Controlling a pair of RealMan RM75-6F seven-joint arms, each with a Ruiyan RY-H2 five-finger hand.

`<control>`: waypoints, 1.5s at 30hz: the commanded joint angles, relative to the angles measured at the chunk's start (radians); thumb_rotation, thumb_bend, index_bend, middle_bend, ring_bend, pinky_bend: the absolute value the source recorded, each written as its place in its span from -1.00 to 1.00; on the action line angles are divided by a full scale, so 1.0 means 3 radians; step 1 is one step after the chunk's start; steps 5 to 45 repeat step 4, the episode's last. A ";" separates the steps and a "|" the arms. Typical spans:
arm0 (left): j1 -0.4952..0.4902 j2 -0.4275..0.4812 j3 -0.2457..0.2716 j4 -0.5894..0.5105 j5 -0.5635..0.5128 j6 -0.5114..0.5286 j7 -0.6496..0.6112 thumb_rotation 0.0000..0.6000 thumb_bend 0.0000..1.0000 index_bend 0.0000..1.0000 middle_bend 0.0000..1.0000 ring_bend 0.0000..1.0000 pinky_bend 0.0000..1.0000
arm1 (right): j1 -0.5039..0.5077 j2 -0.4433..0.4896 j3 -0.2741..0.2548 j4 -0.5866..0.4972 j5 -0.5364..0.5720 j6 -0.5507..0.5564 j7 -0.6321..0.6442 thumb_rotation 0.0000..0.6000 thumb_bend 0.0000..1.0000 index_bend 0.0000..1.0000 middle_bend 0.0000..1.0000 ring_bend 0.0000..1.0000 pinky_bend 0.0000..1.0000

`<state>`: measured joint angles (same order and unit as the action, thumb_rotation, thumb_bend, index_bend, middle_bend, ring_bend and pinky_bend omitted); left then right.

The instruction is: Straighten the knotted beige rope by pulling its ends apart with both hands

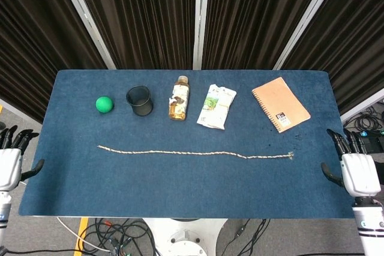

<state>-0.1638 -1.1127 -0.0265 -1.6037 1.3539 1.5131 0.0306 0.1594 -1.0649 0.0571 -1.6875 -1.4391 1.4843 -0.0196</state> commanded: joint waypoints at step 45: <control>0.0239 0.0018 0.0123 -0.0225 0.0146 0.0219 0.0124 1.00 -0.52 -0.57 -0.69 -0.97 -0.99 | -0.0138 -0.0007 -0.0076 -0.0085 -0.0061 0.0095 -0.0009 1.00 -0.42 -0.79 -0.67 -1.00 -0.98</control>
